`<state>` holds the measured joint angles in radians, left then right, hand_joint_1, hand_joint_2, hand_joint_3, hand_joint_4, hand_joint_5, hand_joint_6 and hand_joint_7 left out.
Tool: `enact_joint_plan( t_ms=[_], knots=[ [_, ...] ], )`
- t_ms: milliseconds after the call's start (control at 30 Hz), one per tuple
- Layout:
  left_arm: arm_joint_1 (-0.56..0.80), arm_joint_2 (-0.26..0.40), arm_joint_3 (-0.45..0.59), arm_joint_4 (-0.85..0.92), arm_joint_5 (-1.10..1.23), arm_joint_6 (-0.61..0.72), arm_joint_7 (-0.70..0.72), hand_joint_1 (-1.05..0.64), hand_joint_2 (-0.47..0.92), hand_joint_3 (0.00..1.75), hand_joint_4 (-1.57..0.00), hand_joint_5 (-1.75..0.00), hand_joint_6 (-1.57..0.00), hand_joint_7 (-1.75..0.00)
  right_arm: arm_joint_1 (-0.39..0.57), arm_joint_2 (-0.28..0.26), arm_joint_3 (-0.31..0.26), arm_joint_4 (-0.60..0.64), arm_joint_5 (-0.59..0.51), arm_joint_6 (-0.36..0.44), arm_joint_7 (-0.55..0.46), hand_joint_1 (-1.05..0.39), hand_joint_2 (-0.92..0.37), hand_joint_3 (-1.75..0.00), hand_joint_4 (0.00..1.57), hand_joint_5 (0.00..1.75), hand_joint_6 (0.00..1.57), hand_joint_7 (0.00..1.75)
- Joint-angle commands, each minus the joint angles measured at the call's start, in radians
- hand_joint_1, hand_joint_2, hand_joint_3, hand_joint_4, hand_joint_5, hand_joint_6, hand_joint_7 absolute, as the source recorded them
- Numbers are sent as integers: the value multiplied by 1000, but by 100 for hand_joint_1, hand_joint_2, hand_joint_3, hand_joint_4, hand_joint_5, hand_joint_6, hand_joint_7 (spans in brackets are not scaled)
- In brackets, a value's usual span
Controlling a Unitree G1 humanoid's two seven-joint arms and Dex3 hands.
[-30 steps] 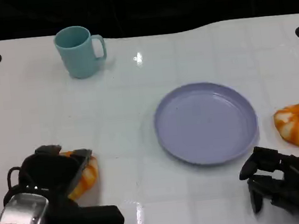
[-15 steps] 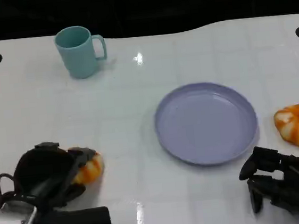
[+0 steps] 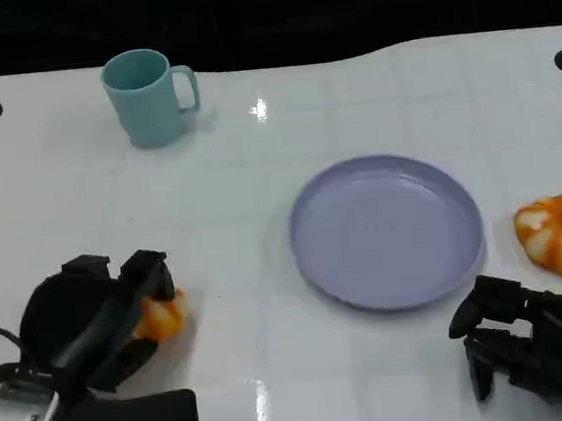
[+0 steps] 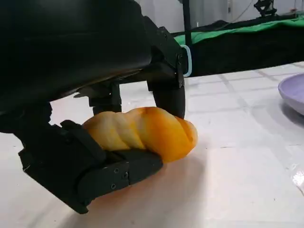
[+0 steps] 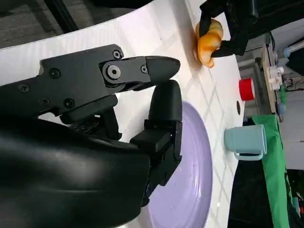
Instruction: Grasp the bread from the table and place it into the plate.
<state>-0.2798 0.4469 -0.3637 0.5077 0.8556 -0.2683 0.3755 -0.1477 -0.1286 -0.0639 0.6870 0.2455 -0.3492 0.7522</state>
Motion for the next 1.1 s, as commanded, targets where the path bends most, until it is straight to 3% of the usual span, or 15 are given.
enact_joint_plan(
  t_ms=[33, 100, 200, 267, 367, 433, 700, 733, 867, 1100],
  knots=[
    [-7, 41, 31, -92, -33, 2, -40, -29, 64, 77, -66, -175, -56, -155, 3, -9, 0, 24, -10, 0, -4, -52, -92, -25, 67, 175, 69, 136],
    [-26, 43, 35, -109, -37, 2, -54, -28, 64, 64, -66, -175, -55, -160, 2, -10, -2, 29, -10, -3, -2, -51, -92, -26, 67, 175, 69, 136],
    [-54, 44, 36, -119, -48, -2, -93, -23, 60, 68, -65, -175, -48, -173, 1, -11, -3, 30, -12, 0, -4, -50, -92, -26, 67, 175, 69, 136],
    [-88, 43, 34, -108, -70, -29, -125, -23, 61, 86, -64, -175, -48, -170, 4, -14, -1, 28, -22, -11, -14, -52, -92, -25, 67, 175, 69, 136],
    [-123, 34, 34, -91, -91, -50, -150, -25, 64, 90, -65, -175, -48, -169, 7, -15, 1, 26, -31, -21, -23, -54, -92, -26, 67, 175, 69, 136],
    [-150, 24, 34, -74, -114, -63, -170, -25, 72, 75, -67, -175, -49, -171, 9, -15, 2, 27, -30, -22, -22, -54, -92, -26, 67, 175, 69, 136],
    [-252, -25, 15, -21, -145, -76, -234, -26, 79, 65, -73, -175, -55, -170, 9, -14, -3, 32, -15, -21, -5, -53, -92, -25, 66, 175, 69, 136],
    [-265, -35, 10, -14, -144, -73, -240, -26, 81, 53, -71, -175, -53, -171, 9, -14, -3, 33, -14, -21, -4, -53, -92, -25, 66, 175, 69, 135],
    [-304, -67, -8, 14, -133, -68, -238, -26, 83, 37, -72, -175, -52, -174, 12, -14, -3, 33, -18, -31, -5, -53, -92, -25, 66, 175, 69, 135],
    [-380, -139, -40, 84, -149, -75, -257, -25, 90, 26, -75, -175, -54, -175, 15, -12, 2, 28, -21, -30, -7, -54, -92, -25, 66, 175, 69, 134]
  ],
)
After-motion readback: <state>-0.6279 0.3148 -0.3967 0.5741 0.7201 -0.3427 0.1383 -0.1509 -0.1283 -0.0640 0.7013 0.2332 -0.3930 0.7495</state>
